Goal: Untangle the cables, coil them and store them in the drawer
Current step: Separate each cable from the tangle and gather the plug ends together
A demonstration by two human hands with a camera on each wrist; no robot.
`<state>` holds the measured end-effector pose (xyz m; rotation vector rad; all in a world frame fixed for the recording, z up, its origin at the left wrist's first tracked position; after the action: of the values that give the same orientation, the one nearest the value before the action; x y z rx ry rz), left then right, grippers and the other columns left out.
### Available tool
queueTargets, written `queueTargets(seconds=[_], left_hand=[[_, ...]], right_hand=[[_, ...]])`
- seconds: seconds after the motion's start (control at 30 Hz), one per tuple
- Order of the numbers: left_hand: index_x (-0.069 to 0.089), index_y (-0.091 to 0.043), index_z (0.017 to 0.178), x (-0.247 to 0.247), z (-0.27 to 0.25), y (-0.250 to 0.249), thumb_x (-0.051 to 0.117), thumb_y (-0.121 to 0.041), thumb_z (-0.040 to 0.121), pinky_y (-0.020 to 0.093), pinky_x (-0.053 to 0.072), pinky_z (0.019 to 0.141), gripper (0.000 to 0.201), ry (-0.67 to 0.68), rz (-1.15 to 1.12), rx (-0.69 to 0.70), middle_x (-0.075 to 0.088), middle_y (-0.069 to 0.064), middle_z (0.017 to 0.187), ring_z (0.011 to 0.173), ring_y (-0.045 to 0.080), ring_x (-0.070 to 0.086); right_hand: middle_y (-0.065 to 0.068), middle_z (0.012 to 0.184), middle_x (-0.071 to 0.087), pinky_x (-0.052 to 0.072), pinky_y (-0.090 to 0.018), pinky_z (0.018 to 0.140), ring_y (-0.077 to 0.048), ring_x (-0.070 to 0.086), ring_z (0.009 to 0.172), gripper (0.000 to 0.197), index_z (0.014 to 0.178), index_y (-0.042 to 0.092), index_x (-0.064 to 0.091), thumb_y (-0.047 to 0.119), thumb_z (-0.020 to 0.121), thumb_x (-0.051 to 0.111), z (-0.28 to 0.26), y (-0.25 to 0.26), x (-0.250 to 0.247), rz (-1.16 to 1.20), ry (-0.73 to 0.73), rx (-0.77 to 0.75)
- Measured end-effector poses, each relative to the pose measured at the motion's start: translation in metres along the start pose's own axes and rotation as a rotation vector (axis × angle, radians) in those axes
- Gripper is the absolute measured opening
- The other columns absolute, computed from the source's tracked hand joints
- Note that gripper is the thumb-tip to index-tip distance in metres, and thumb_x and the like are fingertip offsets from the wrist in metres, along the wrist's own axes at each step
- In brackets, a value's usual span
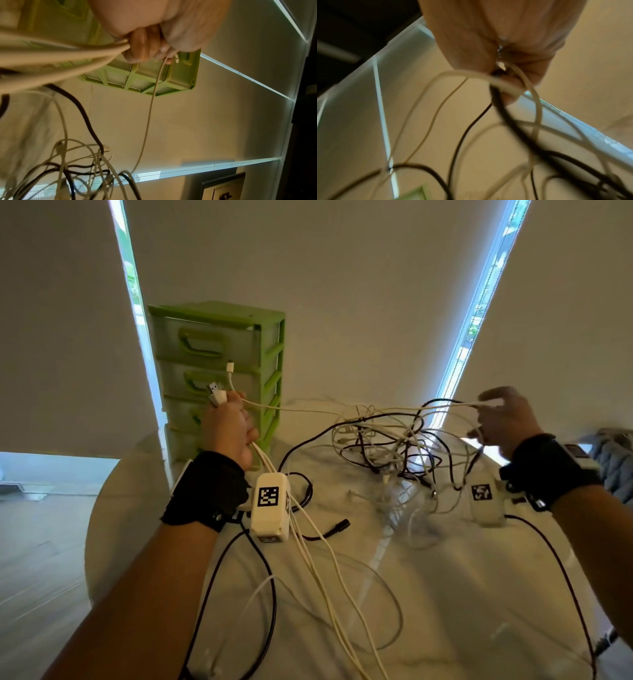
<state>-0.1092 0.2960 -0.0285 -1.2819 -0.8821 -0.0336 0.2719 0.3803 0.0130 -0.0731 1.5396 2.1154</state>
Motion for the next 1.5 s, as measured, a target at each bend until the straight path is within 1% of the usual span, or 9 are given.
queueTargets(seconds=[0.13,0.23,0.37,0.57,0.7,0.8,0.97,1.23,1.5], left_hand=[[0.053,-0.018,0.077,0.002,-0.005,-0.008,0.042,-0.018,0.102,0.015,0.018,0.032,0.027,0.023,0.063,0.012,0.030,-0.013,0.037,0.031,0.001,0.022],[0.054,-0.015,0.085,0.000,-0.005,-0.015,0.036,-0.014,0.102,0.014,0.015,0.029,0.025,0.144,0.237,-0.143,0.025,-0.012,0.034,0.027,0.001,0.020],[0.051,-0.011,0.091,-0.002,-0.005,-0.015,0.029,-0.010,0.101,0.014,0.014,0.027,0.024,0.276,0.332,-0.287,0.023,-0.011,0.034,0.025,0.002,0.018],[0.048,-0.014,0.087,0.004,-0.011,-0.023,0.029,-0.010,0.101,0.014,0.013,0.030,0.024,0.385,0.261,-0.286,0.025,-0.009,0.035,0.027,0.002,0.019],[0.051,-0.014,0.089,0.008,-0.017,-0.042,0.042,-0.018,0.100,0.014,0.014,0.030,0.015,0.496,0.347,-0.226,0.025,-0.010,0.039,0.029,0.002,0.019],[0.056,-0.014,0.099,0.019,-0.030,-0.047,0.059,-0.017,0.092,0.015,0.018,0.031,0.008,0.631,0.590,-0.122,0.028,-0.011,0.045,0.033,0.002,0.022],[0.058,-0.023,0.117,0.054,-0.060,-0.033,0.079,-0.024,0.076,0.023,0.027,0.045,0.046,0.906,1.090,0.049,0.040,-0.004,0.059,0.050,0.012,0.035],[0.048,-0.020,0.063,0.048,-0.020,-0.055,0.055,-0.035,0.095,0.013,0.016,0.035,0.035,0.363,0.828,0.070,0.029,-0.007,0.047,0.039,0.008,0.023],[0.044,-0.017,0.064,0.030,0.003,-0.060,0.053,-0.018,0.091,0.013,0.015,0.031,0.028,0.182,0.609,-0.018,0.026,-0.010,0.039,0.029,0.003,0.018]], right_hand=[[-0.009,0.071,0.048,0.038,-0.016,0.034,-0.007,0.053,0.035,0.023,0.107,0.018,0.045,0.001,0.092,0.042,0.003,0.011,-0.008,0.256,-0.194,0.075],[-0.009,0.070,0.058,0.047,-0.022,0.049,-0.017,0.060,0.054,0.031,0.098,0.016,0.057,-0.001,0.077,0.071,-0.007,0.012,0.011,0.049,0.264,0.041],[-0.007,0.129,0.050,0.041,-0.044,0.103,-0.023,0.047,0.123,0.066,0.129,0.039,0.050,0.035,0.071,0.080,-0.035,0.030,0.025,-0.616,0.656,-0.163],[0.011,0.149,0.040,0.033,-0.044,0.112,-0.018,0.041,0.135,0.117,0.145,0.052,0.014,0.074,0.049,0.077,-0.115,0.023,0.080,-0.874,1.194,-0.320],[-0.003,0.118,0.063,0.046,-0.030,0.089,-0.021,0.060,0.101,0.054,0.133,0.027,0.049,0.040,0.084,0.069,-0.106,0.018,0.092,-1.025,0.945,-0.525],[-0.001,0.087,0.063,0.050,-0.032,0.075,-0.020,0.062,0.075,0.014,0.104,0.017,0.065,0.014,0.089,0.065,-0.074,0.062,0.076,-0.579,0.800,-0.377],[-0.012,0.085,0.069,0.060,-0.030,0.067,-0.023,0.070,0.074,0.012,0.101,0.010,0.066,0.007,0.091,0.061,-0.059,0.135,0.052,-0.140,0.634,-0.361],[0.008,0.045,0.061,0.040,-0.014,0.034,-0.004,0.060,0.040,0.022,0.079,0.013,0.063,-0.009,0.083,0.061,-0.011,0.115,-0.020,0.046,0.265,-0.263],[-0.001,0.069,0.069,0.055,-0.024,0.055,-0.010,0.066,0.058,0.014,0.098,0.012,0.064,0.005,0.086,0.067,-0.010,0.056,-0.021,0.052,0.336,-0.086]])
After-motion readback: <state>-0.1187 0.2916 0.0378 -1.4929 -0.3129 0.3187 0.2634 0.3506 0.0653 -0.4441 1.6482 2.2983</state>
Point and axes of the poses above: each hand's wrist, its own z-axis towards the middle knuckle, its own x-axis out of the palm, y = z × x, the point moved 2 cm from there along z, towards the middle knuckle
